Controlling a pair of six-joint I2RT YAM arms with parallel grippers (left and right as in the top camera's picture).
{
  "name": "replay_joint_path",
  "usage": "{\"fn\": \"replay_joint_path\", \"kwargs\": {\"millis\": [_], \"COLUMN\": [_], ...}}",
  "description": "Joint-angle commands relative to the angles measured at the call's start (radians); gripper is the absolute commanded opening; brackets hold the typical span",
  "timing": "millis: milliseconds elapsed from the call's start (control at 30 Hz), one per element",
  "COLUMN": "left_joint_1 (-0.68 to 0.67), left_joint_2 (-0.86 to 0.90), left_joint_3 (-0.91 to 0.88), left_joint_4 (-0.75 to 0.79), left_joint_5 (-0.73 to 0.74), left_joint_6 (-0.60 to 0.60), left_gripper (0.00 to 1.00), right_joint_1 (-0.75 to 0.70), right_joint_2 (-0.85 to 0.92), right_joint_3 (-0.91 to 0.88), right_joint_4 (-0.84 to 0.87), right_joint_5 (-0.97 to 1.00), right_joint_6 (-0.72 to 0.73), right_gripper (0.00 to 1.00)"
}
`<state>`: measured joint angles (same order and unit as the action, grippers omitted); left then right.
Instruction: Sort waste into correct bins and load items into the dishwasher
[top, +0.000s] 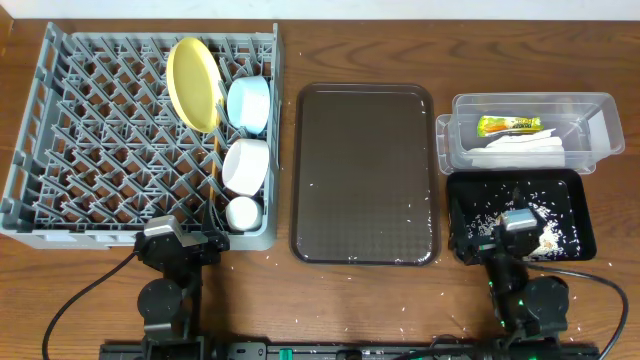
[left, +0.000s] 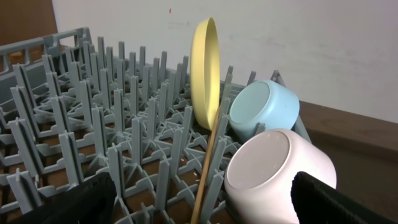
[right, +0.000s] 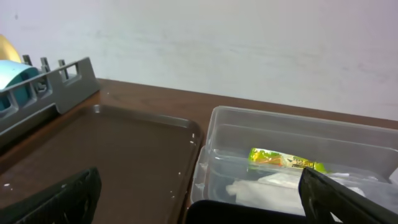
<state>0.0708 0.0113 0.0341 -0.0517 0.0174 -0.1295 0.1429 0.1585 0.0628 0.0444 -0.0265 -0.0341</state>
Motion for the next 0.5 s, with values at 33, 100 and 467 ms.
{"fn": "replay_joint_path", "kwargs": {"millis": [33, 100, 467], "left_joint_1": [0.005, 0.005, 0.005], "left_joint_2": [-0.005, -0.005, -0.005], "left_joint_3": [-0.030, -0.030, -0.030], "left_joint_4": [-0.018, -0.018, -0.018], "left_joint_5": [-0.006, -0.006, -0.006], "left_joint_6": [0.013, 0.013, 0.013], "left_gripper": [0.90, 0.90, 0.90], "right_joint_1": [0.010, 0.010, 0.009], "right_joint_2": [-0.065, -0.101, -0.153], "right_joint_3": [-0.028, -0.042, -0.057], "right_joint_4": [0.005, 0.005, -0.116], "right_joint_5": [-0.006, -0.008, -0.027], "right_joint_6": [-0.005, -0.005, 0.003], "right_gripper": [0.99, 0.99, 0.99]}}
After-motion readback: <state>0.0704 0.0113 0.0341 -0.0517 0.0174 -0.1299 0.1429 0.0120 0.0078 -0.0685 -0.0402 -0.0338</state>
